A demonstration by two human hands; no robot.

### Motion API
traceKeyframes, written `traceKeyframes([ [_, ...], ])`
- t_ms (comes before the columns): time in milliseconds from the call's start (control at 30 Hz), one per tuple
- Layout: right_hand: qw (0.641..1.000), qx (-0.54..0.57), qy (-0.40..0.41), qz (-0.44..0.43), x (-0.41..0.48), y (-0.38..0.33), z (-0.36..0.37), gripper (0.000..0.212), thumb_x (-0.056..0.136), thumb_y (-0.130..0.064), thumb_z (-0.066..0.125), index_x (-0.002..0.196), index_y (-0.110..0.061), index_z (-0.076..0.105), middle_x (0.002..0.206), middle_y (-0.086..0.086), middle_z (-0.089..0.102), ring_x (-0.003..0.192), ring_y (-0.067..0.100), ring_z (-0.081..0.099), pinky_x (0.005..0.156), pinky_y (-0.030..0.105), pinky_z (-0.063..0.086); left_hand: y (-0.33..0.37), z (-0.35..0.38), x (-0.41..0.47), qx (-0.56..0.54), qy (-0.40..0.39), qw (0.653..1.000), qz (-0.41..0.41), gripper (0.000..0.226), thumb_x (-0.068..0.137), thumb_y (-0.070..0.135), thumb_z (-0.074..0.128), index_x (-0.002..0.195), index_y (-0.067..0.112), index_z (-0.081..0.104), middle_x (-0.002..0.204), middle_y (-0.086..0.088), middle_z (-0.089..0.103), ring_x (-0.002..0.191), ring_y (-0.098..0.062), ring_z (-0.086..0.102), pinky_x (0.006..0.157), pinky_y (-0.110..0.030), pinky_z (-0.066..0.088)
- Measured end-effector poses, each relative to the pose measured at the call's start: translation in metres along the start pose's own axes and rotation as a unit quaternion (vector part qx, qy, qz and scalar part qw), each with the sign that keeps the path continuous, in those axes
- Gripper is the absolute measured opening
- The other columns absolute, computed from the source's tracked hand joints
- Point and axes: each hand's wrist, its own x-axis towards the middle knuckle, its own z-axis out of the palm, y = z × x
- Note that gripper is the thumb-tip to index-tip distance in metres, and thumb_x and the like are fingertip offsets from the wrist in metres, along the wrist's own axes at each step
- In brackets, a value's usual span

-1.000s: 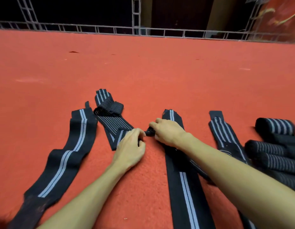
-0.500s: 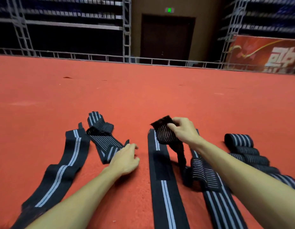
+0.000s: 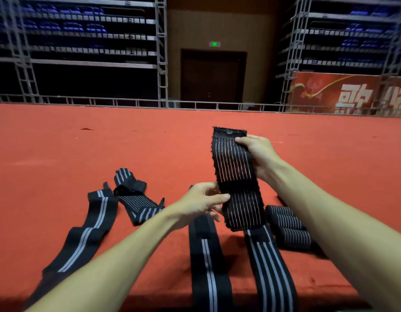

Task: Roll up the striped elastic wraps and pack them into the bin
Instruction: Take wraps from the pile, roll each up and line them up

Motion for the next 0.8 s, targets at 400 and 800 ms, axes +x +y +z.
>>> traceKeyframes([
  [400,0.983,-0.181,-0.010,-0.019,0.007,0.040,-0.015,0.015,0.092,-0.009,0.059,0.106,-0.004,0.063,0.082,0.005,0.064,0.066,0.013,0.059,0.059,0.027,0.046,-0.004,0.022,-0.024,-0.058,0.001,0.998,-0.040,0.013,0.095,0.006,0.053,0.109,0.005,0.055,0.050,0.009,0.050,0.046,-0.009,0.051,0.051,-0.025,0.052],
  [800,0.958,-0.263,0.034,0.107,0.067,0.170,-0.032,0.020,0.082,-0.004,0.073,0.081,-0.014,0.055,0.068,0.005,0.058,0.052,0.017,0.059,0.036,0.021,0.037,-0.129,-0.014,0.011,0.436,0.113,0.891,-0.062,0.029,0.086,0.039,0.066,0.071,0.027,0.044,0.082,0.010,0.045,0.086,-0.010,0.042,0.074,-0.030,0.028],
])
